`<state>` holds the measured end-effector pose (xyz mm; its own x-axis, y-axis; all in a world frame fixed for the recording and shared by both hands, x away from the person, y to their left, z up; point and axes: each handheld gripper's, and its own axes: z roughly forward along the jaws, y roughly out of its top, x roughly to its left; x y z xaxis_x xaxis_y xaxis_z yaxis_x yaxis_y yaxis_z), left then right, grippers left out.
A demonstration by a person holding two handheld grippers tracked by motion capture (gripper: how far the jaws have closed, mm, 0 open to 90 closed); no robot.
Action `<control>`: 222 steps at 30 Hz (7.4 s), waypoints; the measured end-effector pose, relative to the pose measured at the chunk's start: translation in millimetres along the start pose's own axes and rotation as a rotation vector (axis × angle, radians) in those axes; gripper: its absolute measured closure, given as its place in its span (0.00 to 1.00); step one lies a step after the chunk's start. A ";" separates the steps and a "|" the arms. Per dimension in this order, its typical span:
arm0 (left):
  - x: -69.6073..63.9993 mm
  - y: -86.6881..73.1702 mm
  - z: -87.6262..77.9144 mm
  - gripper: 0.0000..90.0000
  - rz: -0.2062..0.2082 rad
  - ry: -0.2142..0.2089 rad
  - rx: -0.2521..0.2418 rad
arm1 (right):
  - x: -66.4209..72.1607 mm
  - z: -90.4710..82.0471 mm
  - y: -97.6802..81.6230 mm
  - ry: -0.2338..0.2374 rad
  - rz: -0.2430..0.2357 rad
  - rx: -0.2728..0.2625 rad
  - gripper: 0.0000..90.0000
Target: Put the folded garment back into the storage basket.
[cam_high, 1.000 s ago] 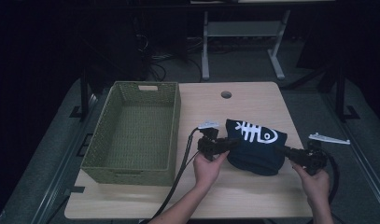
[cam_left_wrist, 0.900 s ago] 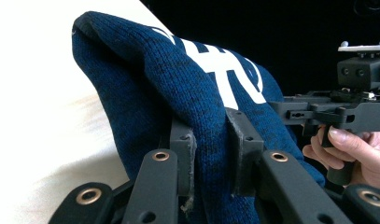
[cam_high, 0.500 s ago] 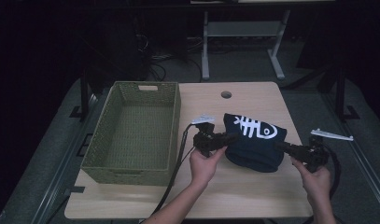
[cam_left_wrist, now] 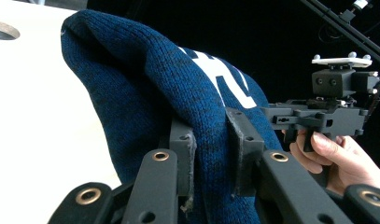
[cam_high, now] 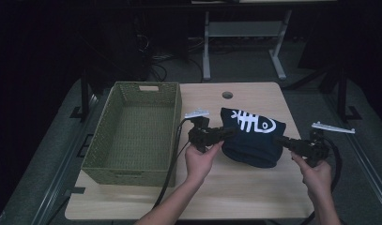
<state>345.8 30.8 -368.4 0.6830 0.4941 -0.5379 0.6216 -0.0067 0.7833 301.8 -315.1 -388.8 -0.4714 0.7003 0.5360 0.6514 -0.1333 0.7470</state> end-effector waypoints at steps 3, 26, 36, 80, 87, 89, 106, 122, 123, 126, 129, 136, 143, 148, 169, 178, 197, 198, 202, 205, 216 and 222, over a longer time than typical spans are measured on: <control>-0.7 3.5 -3.4 0.83 -0.002 0.000 -0.006 | 2.8 0.8 3.3 0.019 0.005 -0.002 0.81; 5.6 25.2 -47.9 0.82 0.002 -0.007 -0.036 | 36.8 21.9 31.3 0.109 -0.015 0.001 0.81; 14.8 31.8 -76.5 0.82 0.000 0.009 -0.069 | 59.3 43.0 43.8 0.140 -0.030 0.013 0.81; 68.3 35.9 -194.2 0.82 -0.054 0.148 -0.162 | 145.9 161.4 69.8 0.219 -0.095 0.106 0.81; 75.7 34.4 -210.4 0.82 -0.066 0.170 -0.175 | 157.9 179.7 69.4 0.226 -0.100 0.120 0.81; 77.7 34.5 -216.3 0.82 -0.064 0.178 -0.181 | 163.4 187.4 69.7 0.236 -0.105 0.121 0.81; 99.7 30.4 -260.7 0.82 -0.090 0.260 -0.192 | 191.7 233.6 65.5 0.260 -0.098 0.142 0.81; 130.6 21.6 -283.6 0.82 -0.151 0.320 -0.184 | 210.4 272.8 51.6 0.268 -0.096 0.164 0.81; 132.5 21.4 -283.7 0.81 -0.159 0.320 -0.181 | 210.8 274.5 50.8 0.267 -0.095 0.166 0.81; 136.9 20.7 -282.0 0.81 -0.172 0.334 -0.162 | 209.7 281.2 48.2 0.252 -0.101 0.175 0.80; 139.8 21.0 -281.6 0.81 -0.174 0.343 -0.156 | 208.9 284.0 47.1 0.243 -0.098 0.179 0.80; 147.8 20.3 -278.4 0.80 -0.194 0.369 -0.125 | 205.5 294.1 42.3 0.220 -0.098 0.199 0.80; 152.7 17.0 -274.2 0.79 -0.213 0.389 -0.088 | 201.8 300.0 37.3 0.198 -0.097 0.223 0.80; 155.6 16.8 -272.0 0.80 -0.212 0.401 -0.071 | 200.0 301.3 33.4 0.188 -0.102 0.230 0.79; 155.8 20.3 -263.9 0.46 -0.178 0.565 -0.042 | 202.9 297.9 35.5 0.075 -0.278 0.200 0.56; 149.5 23.0 -267.7 0.49 -0.162 0.525 -0.075 | 201.5 285.8 42.6 0.158 -0.249 0.184 0.54; 118.4 28.3 -250.0 0.47 -0.094 0.416 -0.117 | 186.9 246.6 56.7 0.239 -0.237 0.115 0.47; 117.3 28.5 -247.6 0.46 -0.094 0.401 -0.116 | 184.8 245.1 57.0 0.246 -0.235 0.115 0.46; 109.8 27.9 -237.8 0.44 -0.081 0.371 -0.114 | 173.8 234.9 57.9 0.255 -0.230 0.103 0.44; 102.3 28.4 -227.5 0.42 -0.072 0.348 -0.108 | 165.5 226.7 58.0 0.256 -0.227 0.095 0.43; 81.3 35.7 -208.5 0.38 -0.026 0.313 -0.102 | 144.7 200.5 64.7 0.226 -0.237 0.072 0.36; 75.0 37.6 -201.8 0.35 -0.013 0.299 -0.106 | 136.5 192.2 64.8 0.212 -0.240 0.066 0.34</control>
<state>343.0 243.1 -316.4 0.5222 0.7274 -0.4452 0.5756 0.0846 0.8134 393.9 -93.3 -342.9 -0.7250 0.5437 0.4228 0.5403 0.0683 0.8387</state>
